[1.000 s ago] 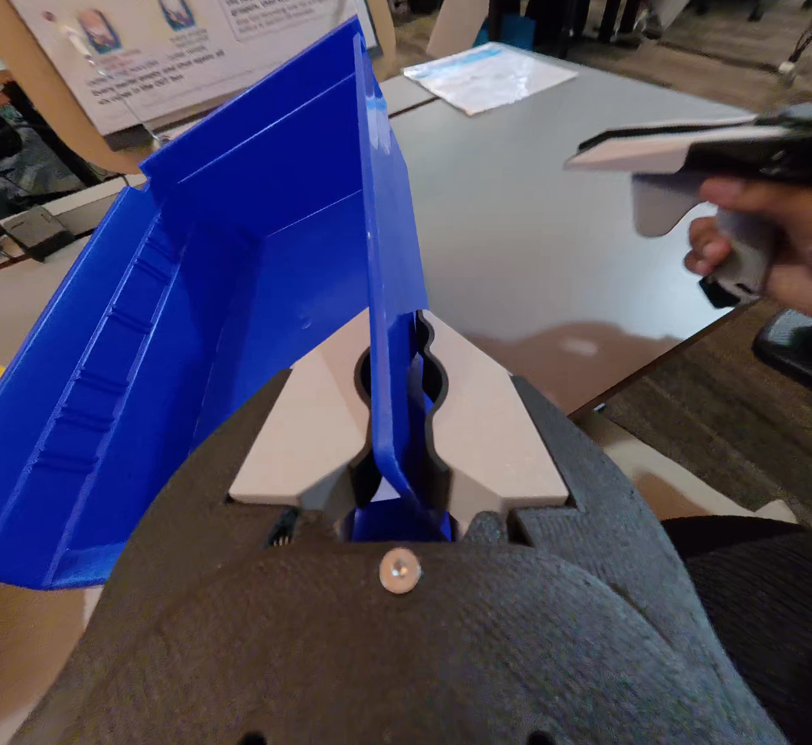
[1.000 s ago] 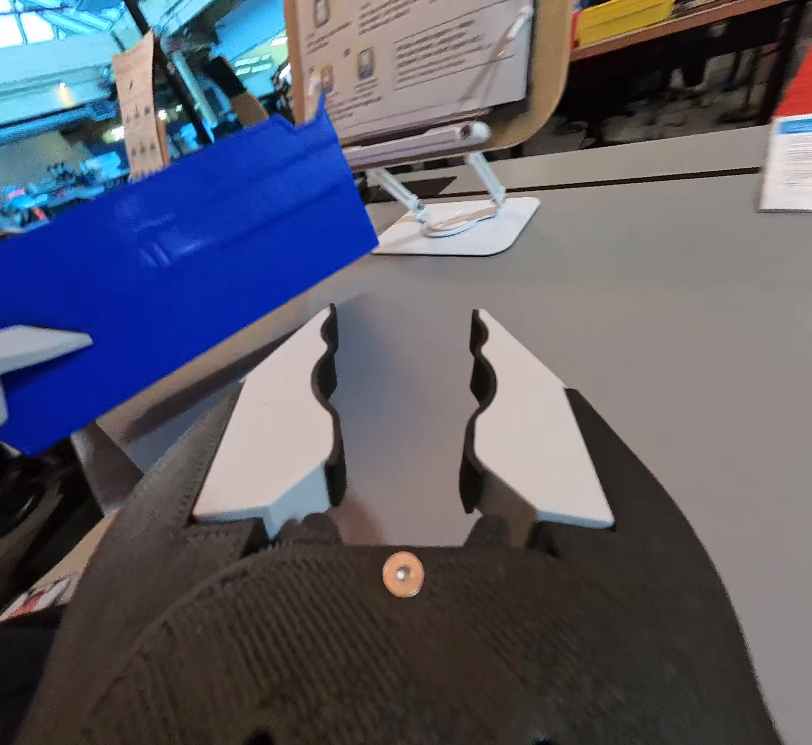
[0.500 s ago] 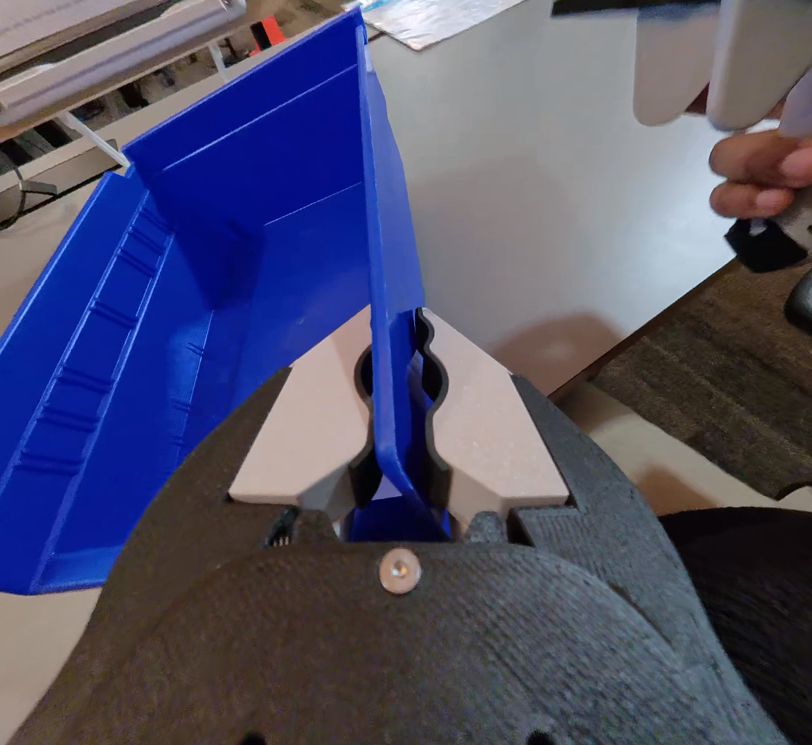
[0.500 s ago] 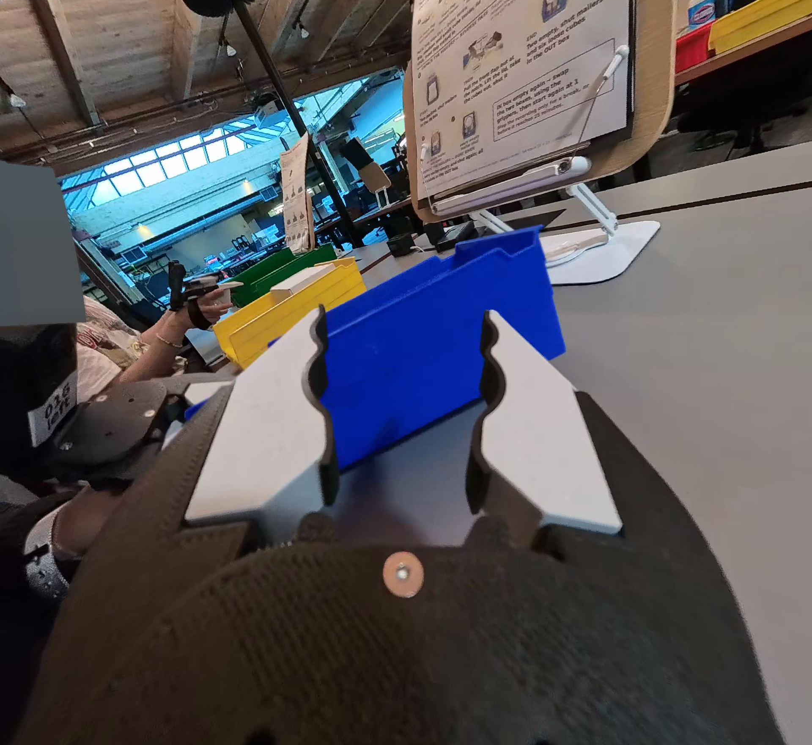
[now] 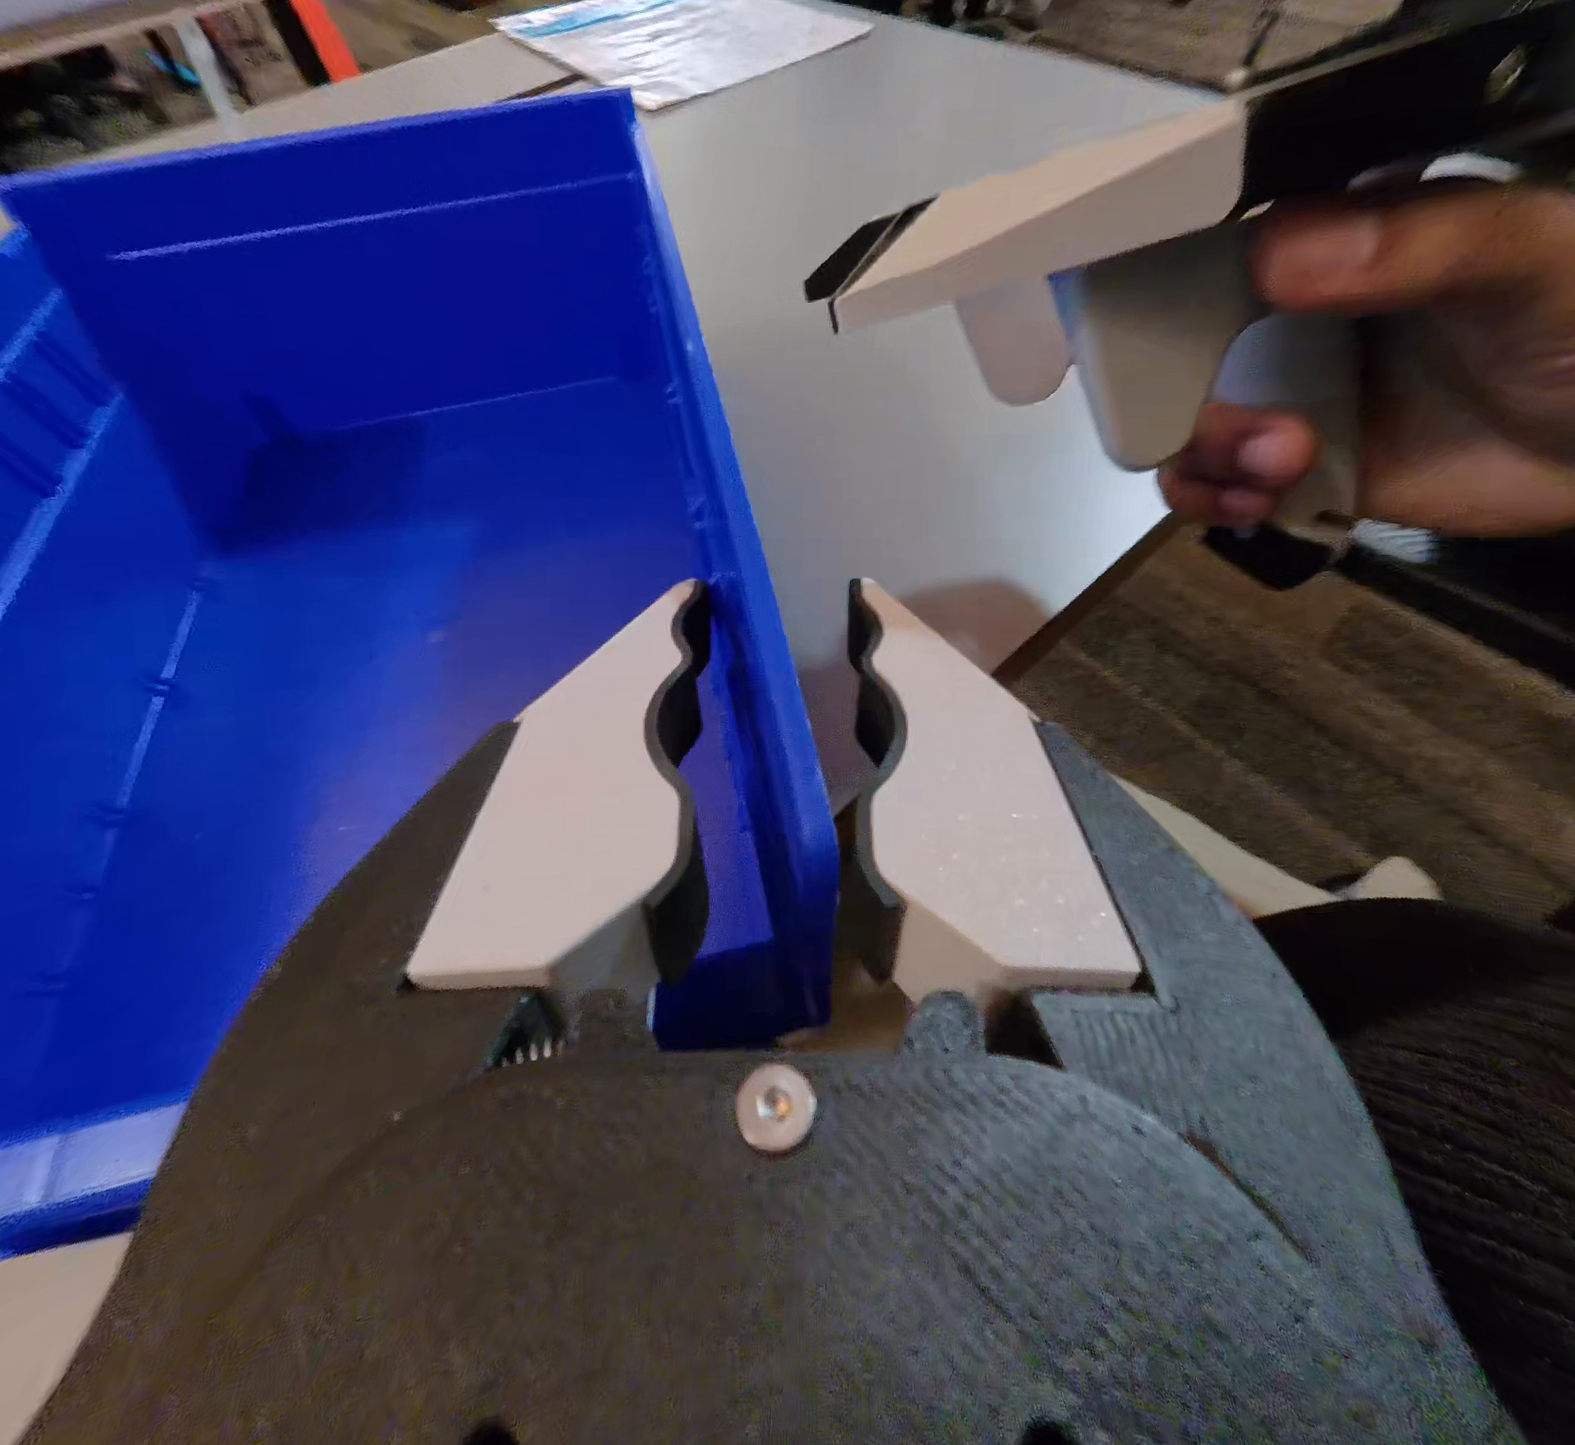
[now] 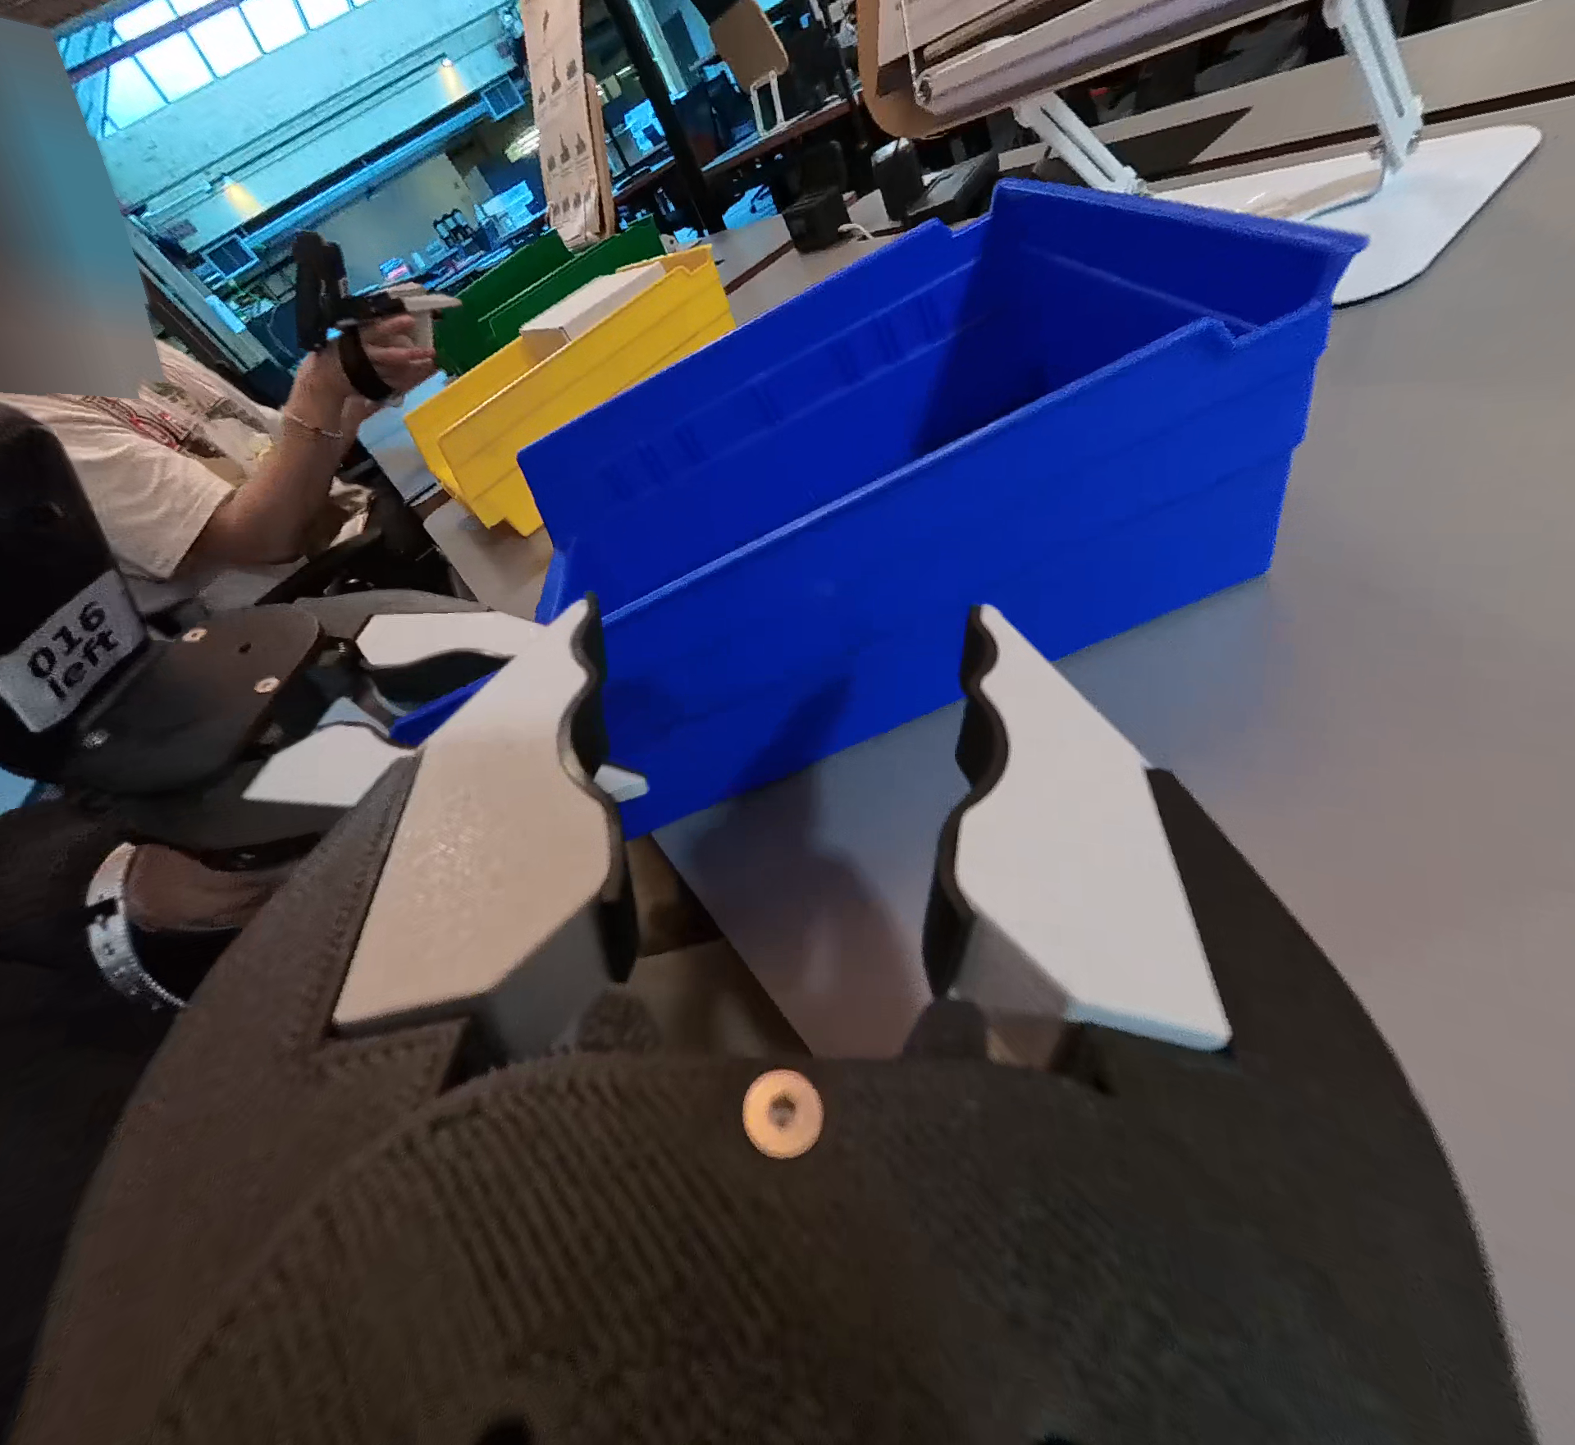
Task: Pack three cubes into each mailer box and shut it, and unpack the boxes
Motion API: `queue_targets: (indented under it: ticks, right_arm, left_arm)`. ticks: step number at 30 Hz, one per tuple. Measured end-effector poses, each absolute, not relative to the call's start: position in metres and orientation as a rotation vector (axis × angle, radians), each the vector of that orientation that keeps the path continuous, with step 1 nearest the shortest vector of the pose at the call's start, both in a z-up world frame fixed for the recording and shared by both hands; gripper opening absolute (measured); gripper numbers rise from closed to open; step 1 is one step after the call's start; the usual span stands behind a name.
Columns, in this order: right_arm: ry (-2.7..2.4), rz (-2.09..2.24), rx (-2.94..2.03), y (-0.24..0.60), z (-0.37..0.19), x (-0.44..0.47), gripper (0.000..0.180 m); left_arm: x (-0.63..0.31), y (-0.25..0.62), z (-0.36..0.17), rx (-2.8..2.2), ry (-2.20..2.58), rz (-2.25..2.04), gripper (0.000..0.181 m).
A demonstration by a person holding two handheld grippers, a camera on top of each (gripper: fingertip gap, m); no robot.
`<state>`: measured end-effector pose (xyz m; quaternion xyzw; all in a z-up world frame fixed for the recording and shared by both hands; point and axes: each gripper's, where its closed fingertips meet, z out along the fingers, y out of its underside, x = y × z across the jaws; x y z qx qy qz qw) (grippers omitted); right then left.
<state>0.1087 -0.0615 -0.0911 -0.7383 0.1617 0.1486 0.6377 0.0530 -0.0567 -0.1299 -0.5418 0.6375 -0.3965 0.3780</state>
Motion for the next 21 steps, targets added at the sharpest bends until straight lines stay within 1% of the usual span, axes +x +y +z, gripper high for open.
queue_targets:
  ticks: [2, 5, 8, 10, 11, 12, 14, 17, 19, 21]
  right_arm:
    - [0.386, 0.298, -1.668, -0.063, -0.088, 0.109, 0.083]
    - [0.371, 0.175, -1.7, -0.065, -0.09, 0.106, 0.083]
    - [0.368, 0.053, -1.721, -0.066, -0.093, 0.098, 0.086]
    - [0.394, 0.019, -1.698, -0.067, -0.09, 0.091, 0.088]
    - [0.413, 0.009, -1.68, -0.067, -0.088, 0.087, 0.089]
    - [0.434, 0.007, -1.656, -0.067, -0.085, 0.084, 0.09]
    - [0.461, 0.013, -1.614, -0.067, -0.08, 0.076, 0.094]
    - [0.457, -0.026, -1.58, -0.063, -0.074, 0.062, 0.098]
    - [0.443, -0.065, -1.569, -0.058, -0.073, 0.052, 0.1]
    - [0.44, -0.095, -1.574, -0.05, -0.074, 0.041, 0.102]
  left_arm:
    - [0.047, -0.062, -0.126, -1.422, 1.654, -1.109, 0.044]
    - [0.032, -0.061, -0.111, -1.418, 1.69, -1.179, 0.057]
    - [0.017, -0.041, -0.087, -1.404, 1.69, -1.195, 0.067]
    - [0.01, -0.01, -0.064, -1.405, 1.599, -1.194, 0.068]
    - [0.007, 0.011, -0.052, -1.411, 1.523, -1.191, 0.072]
    - [0.004, 0.038, -0.042, -1.421, 1.429, -1.161, 0.077]
    - [-0.003, 0.1, -0.032, -1.434, 1.249, -1.024, 0.078]
    - [-0.012, 0.168, -0.047, -1.497, 1.136, -0.861, 0.084]
    - [-0.01, 0.185, -0.074, -1.565, 1.171, -0.823, 0.089]
    - [-0.001, 0.185, -0.096, -1.626, 1.218, -0.855, 0.092]
